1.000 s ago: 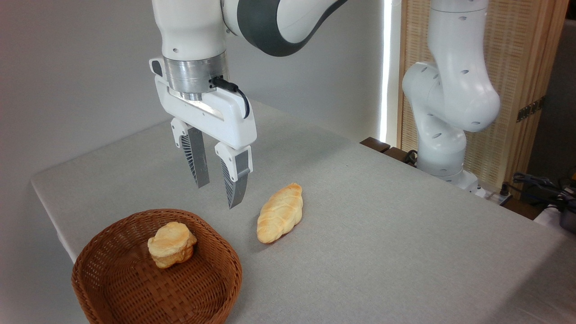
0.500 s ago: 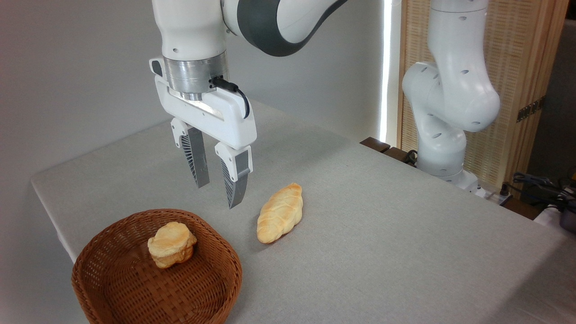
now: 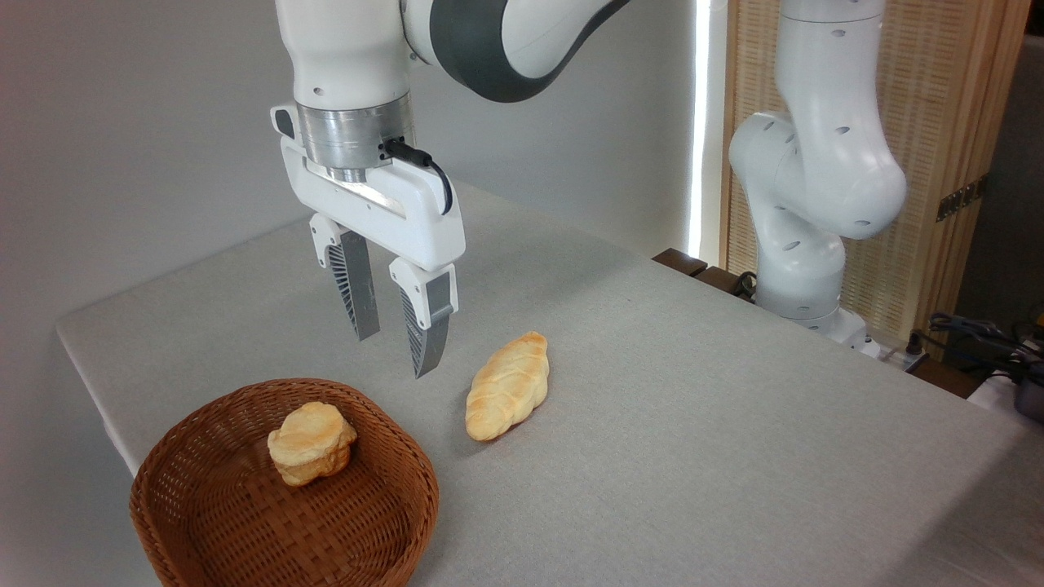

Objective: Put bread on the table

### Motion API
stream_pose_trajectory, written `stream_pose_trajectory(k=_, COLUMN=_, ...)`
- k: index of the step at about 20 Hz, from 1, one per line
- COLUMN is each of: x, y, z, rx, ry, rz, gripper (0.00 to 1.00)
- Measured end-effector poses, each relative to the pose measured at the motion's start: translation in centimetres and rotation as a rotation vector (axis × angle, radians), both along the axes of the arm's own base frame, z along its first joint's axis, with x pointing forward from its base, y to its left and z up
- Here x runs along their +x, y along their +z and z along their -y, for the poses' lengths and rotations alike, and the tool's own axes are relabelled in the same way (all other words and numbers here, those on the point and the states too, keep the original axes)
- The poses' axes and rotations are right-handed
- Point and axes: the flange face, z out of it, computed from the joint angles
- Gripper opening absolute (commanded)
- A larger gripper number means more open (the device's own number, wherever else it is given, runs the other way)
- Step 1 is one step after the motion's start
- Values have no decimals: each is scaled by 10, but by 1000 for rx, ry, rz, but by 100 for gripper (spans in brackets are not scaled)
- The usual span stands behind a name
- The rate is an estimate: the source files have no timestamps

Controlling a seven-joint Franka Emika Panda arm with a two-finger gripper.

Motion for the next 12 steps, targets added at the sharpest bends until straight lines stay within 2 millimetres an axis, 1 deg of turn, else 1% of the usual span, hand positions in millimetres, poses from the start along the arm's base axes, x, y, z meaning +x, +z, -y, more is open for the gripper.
stream_pose_trajectory(k=4, x=0, y=0, z=0, rx=-1, ry=1, rz=-1, gripper=100)
stream_pose_trajectory(k=8, x=0, y=-2, z=4, rx=-52, ry=33, rz=-10, gripper=100)
stream_pose_trajectory(k=12, x=12, y=-6, z=8, rx=-92, ry=88, rz=37, gripper=100)
